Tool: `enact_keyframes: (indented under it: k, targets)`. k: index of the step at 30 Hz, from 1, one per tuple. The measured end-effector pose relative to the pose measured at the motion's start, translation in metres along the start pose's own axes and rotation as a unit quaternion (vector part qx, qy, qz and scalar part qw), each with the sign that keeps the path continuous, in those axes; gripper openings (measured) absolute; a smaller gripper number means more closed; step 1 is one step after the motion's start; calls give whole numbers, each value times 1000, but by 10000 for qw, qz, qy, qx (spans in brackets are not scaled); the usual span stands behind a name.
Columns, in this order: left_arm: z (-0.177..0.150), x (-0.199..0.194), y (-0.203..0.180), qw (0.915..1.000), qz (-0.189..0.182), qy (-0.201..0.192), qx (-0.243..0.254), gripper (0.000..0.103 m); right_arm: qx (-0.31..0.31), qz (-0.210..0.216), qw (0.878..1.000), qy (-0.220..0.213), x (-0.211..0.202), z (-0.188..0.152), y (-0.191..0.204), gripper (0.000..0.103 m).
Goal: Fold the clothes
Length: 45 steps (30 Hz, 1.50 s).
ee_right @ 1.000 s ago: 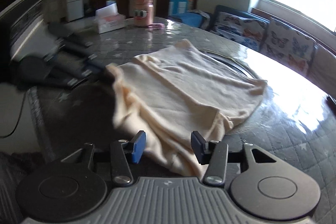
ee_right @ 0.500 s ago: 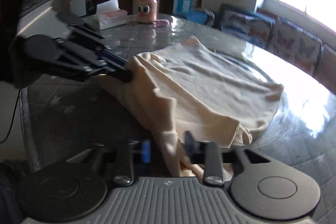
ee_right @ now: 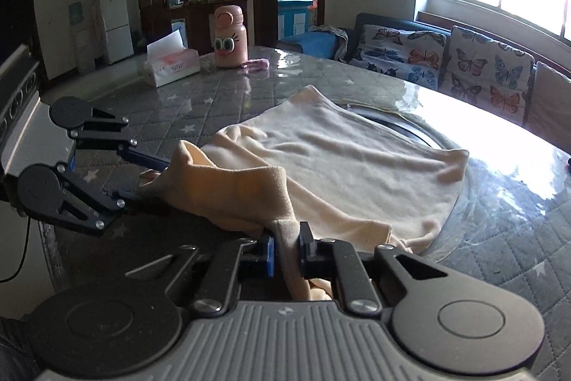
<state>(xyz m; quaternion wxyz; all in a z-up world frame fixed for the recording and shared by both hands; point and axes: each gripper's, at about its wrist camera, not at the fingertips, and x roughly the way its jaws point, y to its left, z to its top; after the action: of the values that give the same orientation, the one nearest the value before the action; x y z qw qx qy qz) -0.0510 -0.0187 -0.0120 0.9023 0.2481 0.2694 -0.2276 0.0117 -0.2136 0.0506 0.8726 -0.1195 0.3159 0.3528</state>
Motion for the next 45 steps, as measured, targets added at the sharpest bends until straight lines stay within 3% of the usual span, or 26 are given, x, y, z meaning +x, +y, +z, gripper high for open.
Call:
enact_keyframes:
  k: [1, 2, 5, 12, 20, 25, 31, 36, 42, 44, 45]
  targets:
    - [-1, 0, 1, 10000, 26, -1, -1, 40, 13, -9, 10000, -8, 0, 0, 0, 11]
    - [-1, -1, 3, 10000, 51, -2, -3, 27, 43, -20, 10000, -20, 0, 0, 0, 10]
    - [-2, -5, 6, 9999, 59, -60, -67, 12, 90, -30, 9999, -84, -2, -2, 1, 9]
    - [3, -45, 8, 9986, -35, -406, -326, 10, 65, 86, 9995, -281, -22, -4, 5, 7]
    - [2, -112, -1, 9956, -392, -616, -591, 9, -179, 528, 9977, -377, -85, -8, 30, 5]
    - [11, -124, 6, 9940, -305, -747, -742, 9, -308, 648, 9965, -422, -105, -1, 43, 4]
    - [30, -94, 33, 9921, -166, -820, -934, 9, -190, 460, 9975, -500, -84, 24, 21, 4]
    - [49, -40, 64, 9910, 3, -660, -1165, 8, -45, 304, 9988, -371, -48, 47, -9, 4]
    - [54, 47, 91, 9898, 187, -31, -1413, 8, 579, 26, 9983, 2, 24, 58, -49, 5]
    - [49, 69, 96, 9871, 168, 196, -1583, 9, 871, -26, 9960, 180, 50, 55, -58, 7]
    - [46, 76, 96, 9864, 237, 258, -1604, 9, 977, -105, 9949, 237, 60, 51, -62, 12]
